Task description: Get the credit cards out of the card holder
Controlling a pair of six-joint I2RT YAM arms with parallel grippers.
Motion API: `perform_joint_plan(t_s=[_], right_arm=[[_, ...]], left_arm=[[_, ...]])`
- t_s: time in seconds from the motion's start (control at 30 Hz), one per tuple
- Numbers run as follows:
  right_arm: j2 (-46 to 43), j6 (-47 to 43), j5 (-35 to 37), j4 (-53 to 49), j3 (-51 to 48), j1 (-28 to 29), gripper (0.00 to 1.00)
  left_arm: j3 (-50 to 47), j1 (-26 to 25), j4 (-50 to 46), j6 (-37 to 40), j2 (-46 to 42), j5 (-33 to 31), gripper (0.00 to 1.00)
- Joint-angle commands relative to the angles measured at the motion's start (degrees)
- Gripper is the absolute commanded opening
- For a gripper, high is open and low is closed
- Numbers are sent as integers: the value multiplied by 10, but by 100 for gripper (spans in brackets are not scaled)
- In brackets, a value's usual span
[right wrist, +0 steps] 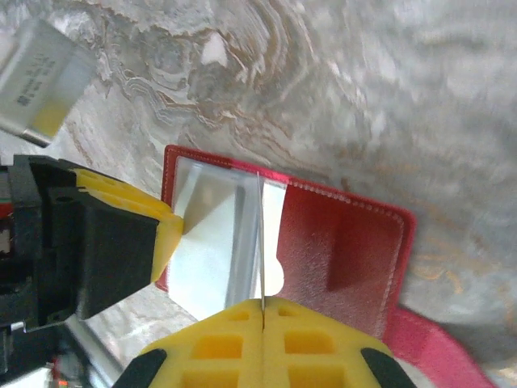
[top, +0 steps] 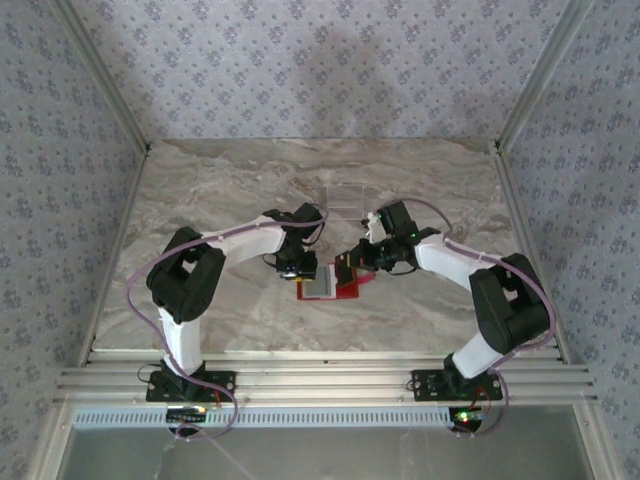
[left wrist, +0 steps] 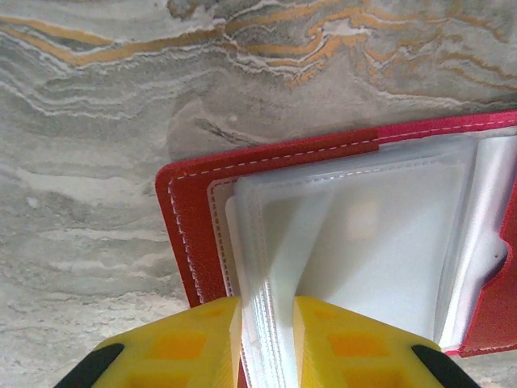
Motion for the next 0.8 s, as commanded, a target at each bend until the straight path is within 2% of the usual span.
perform_joint_plan(t_s=[0.0, 0.13, 0.3, 0.4, 0.6, 0.77], right_arm=[[-17, -141, 53, -95, 47, -5, 0], [-15, -265, 74, -137, 93, -13, 0], [14, -490, 81, -213, 179, -13, 0], [28, -603, 92, -219, 211, -13, 0], [98, -754, 121, -286, 321, -14, 0], [174, -839, 149, -349, 439, -15, 0]], left_arm=[[1, 2, -29, 9, -27, -13, 25], [3, 4, -30, 7, -44, -15, 26], [-3, 11, -29, 3, -64, -25, 27], [-24, 21, -14, -5, -81, -26, 27], [-74, 54, 9, -18, -120, -23, 27], [-111, 81, 17, -18, -155, -23, 27]])
